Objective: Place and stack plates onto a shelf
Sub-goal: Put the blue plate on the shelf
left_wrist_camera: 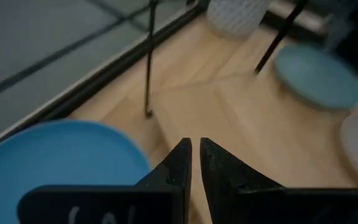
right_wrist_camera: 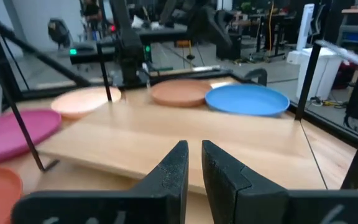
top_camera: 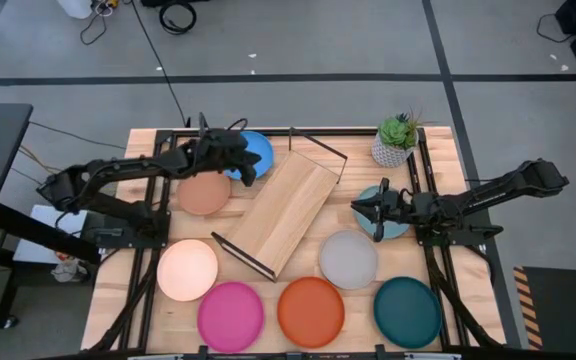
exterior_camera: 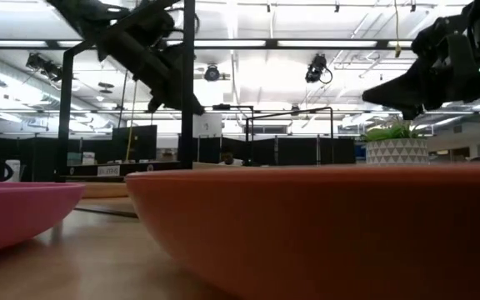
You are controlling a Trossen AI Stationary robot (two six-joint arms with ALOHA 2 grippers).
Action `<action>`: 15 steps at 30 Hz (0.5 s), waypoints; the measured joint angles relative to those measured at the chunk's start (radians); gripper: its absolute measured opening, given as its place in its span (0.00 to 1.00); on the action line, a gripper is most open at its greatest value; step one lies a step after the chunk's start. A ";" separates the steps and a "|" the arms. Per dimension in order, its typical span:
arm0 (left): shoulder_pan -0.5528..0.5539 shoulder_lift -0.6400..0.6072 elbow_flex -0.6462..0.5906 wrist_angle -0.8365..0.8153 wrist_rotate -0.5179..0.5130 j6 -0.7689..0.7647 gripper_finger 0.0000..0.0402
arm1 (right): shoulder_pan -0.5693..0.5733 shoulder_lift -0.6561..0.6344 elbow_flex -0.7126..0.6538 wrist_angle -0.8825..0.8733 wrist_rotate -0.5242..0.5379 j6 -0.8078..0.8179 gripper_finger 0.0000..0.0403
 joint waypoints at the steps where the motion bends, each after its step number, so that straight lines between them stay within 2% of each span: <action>1: 0.001 0.019 0.032 -0.059 -0.003 0.020 0.10 | 0.000 0.010 0.000 0.001 0.000 -0.006 0.13; 4: -0.016 0.079 0.126 -0.221 -0.025 0.071 0.13 | 0.000 0.044 0.000 0.006 0.000 -0.019 0.13; 8: -0.053 0.152 0.215 -0.388 -0.101 0.132 0.22 | 0.000 0.080 0.000 0.027 -0.012 -0.038 0.13; 12: -0.082 0.211 0.266 -0.506 -0.171 0.198 0.35 | 0.000 0.106 0.000 0.037 -0.059 -0.061 0.13; 15: -0.087 0.257 0.282 -0.580 -0.171 0.251 0.41 | 0.000 0.124 0.000 0.045 -0.079 -0.077 0.13</action>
